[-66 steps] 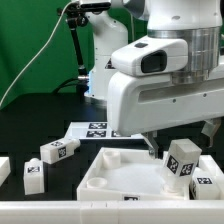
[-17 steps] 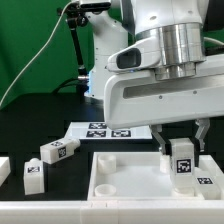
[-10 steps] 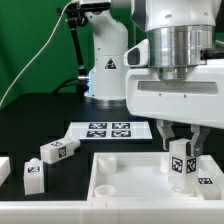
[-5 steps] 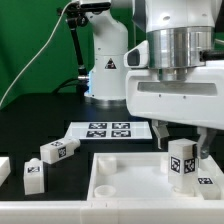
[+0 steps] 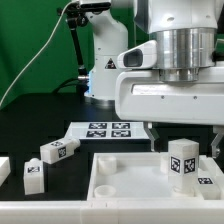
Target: Assemble one leg
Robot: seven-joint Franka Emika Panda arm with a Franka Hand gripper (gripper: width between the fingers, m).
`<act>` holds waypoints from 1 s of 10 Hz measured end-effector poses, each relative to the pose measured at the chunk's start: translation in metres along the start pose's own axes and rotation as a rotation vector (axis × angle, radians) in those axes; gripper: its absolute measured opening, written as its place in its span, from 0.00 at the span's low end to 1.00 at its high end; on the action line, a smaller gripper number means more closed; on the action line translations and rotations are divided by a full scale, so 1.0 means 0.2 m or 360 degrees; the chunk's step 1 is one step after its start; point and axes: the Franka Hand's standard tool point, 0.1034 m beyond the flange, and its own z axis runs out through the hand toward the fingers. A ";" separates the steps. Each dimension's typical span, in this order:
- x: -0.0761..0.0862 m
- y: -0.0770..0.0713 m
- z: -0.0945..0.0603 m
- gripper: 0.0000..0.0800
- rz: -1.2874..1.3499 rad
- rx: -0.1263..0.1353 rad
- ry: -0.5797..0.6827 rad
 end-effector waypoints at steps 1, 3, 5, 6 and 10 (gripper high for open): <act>0.00 0.00 0.00 0.81 -0.0114 -0.0001 0.0000; 0.00 0.00 0.00 0.81 -0.0366 -0.0012 0.0004; 0.01 0.02 0.00 0.81 -0.0710 -0.0028 0.0005; 0.01 0.03 0.00 0.81 -0.0838 -0.0029 0.0004; 0.02 0.04 0.00 0.53 -0.0893 -0.0029 0.0003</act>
Offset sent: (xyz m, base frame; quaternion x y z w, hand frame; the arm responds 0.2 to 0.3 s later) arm 0.0000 0.0009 0.0024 -0.0011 -0.0054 -0.2480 0.9687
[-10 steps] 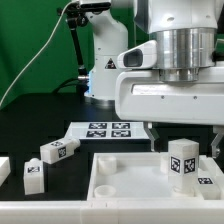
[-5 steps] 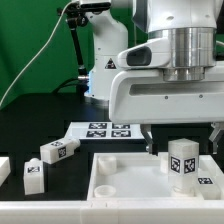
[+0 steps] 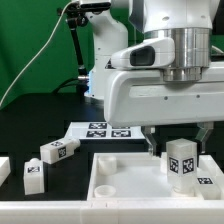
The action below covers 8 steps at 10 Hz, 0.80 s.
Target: Assemble one leg
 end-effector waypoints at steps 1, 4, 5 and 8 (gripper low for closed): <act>0.01 0.00 0.00 0.37 0.0029 0.0001 0.0005; 0.01 -0.01 0.00 0.36 0.0217 0.0007 0.0005; 0.01 -0.01 0.00 0.36 0.0319 0.0007 0.0005; 0.00 -0.03 0.00 0.36 0.0869 0.0034 -0.0010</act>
Offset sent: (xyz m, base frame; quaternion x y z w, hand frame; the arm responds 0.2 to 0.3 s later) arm 0.0000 0.0000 0.0000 0.0000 0.0000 0.1938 0.9810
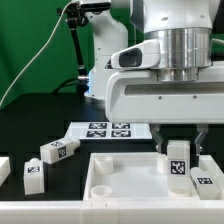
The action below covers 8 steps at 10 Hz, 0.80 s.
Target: Assemble one leg
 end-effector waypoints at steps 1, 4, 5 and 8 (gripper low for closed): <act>-0.01 -0.02 0.00 0.36 0.0210 0.0000 -0.0004; -0.05 -0.05 0.01 0.36 0.0854 -0.0011 -0.0039; -0.05 -0.06 0.01 0.36 0.0998 -0.0010 -0.0043; -0.04 -0.06 0.01 0.36 0.1265 -0.0024 -0.0070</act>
Offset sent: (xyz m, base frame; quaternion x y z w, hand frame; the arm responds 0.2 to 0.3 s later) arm -0.0117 0.0162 -0.0137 -0.0380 -0.0406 0.3404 0.9386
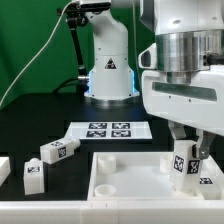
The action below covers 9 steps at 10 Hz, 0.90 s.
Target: Assemble one leg
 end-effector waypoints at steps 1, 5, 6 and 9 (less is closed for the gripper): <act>0.00 0.00 0.00 0.36 -0.0003 0.0000 0.0000; 0.04 0.01 0.00 0.77 -0.0532 0.0014 0.0014; 0.04 0.01 0.00 0.77 -0.0582 0.0011 0.0017; 0.05 0.01 0.00 0.81 -0.0921 0.0009 0.0019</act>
Offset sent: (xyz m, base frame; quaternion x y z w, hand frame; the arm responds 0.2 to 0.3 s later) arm 0.0033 -0.0132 0.0053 -0.0185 0.0732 -0.2305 0.9701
